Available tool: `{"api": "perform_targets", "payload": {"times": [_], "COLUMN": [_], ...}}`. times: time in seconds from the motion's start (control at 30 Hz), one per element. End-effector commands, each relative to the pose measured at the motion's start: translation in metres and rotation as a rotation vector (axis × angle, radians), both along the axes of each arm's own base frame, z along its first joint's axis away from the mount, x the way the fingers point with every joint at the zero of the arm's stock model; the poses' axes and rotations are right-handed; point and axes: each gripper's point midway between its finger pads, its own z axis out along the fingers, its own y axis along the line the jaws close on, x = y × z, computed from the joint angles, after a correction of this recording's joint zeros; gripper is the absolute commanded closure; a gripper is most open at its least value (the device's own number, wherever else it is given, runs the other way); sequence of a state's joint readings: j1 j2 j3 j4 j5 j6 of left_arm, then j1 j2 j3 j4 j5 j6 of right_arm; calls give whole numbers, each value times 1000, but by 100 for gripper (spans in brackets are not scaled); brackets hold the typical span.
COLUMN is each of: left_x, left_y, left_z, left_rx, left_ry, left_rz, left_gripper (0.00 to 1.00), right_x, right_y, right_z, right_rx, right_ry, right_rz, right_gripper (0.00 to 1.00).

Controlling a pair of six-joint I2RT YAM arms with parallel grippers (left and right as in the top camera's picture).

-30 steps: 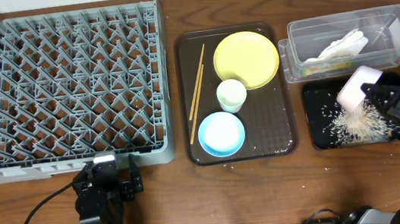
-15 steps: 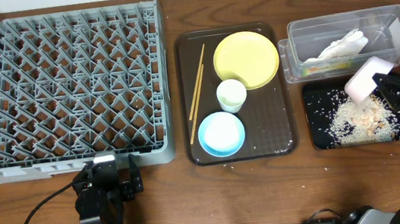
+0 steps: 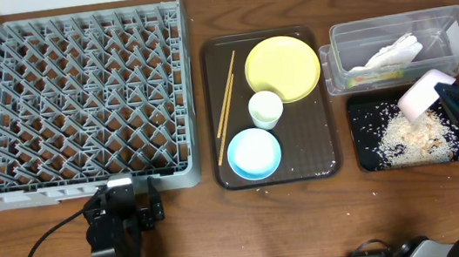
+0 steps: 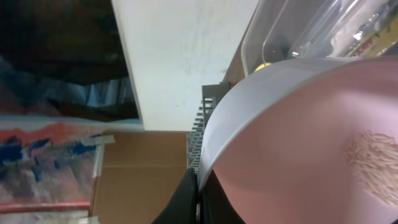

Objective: Sort waste into correct bins and load items into the dishwasher
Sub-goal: 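Hold the pink bowl inverted over the black tray to empty rice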

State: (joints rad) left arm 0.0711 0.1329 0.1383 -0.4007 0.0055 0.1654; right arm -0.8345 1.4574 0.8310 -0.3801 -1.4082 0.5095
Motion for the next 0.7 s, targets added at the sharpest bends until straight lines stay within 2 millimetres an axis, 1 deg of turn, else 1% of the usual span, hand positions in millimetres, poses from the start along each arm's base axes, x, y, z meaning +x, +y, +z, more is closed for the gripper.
{"api": "perform_targets", "payload": {"times": [0.0,0.03,0.07,0.27,0.43,0.5,0.57,0.63,0.67], "left_x": [-2,-2,-2,-2,-2,-2,-2,-2,-2], "left_y": [-1,-1,-1,-1,-1,-1,-1,-1,-1], "left_z": [-4,-4,-4,-4,-4,-4,-4,-4,-4], "left_rx": [7,7,7,7,7,7,7,7,7], "left_ry": [18,18,18,18,18,18,18,18,18], "left_rz": [-11,-11,-11,-11,-11,-11,-11,-11,-11], "left_gripper": [3,3,3,3,3,3,3,3,3], "right_x": [0,1,1,-2,2,0,3,2,3], "right_y": [-4,-8,-8,-2,-8,-3,-4,1,1], "right_z": [-2,-8,-11,-1,-7,-1,-1,4,4], "right_rx": [18,-7,-5,34,-23,2,-19,-1,-14], "right_ry": [30,59,73,33,40,16,5,-20,-22], "right_rz": [-22,-48,-53,-16,-43,-17,-16,11,10], "right_gripper": [99,99,99,99,99,99,99,99,99]}}
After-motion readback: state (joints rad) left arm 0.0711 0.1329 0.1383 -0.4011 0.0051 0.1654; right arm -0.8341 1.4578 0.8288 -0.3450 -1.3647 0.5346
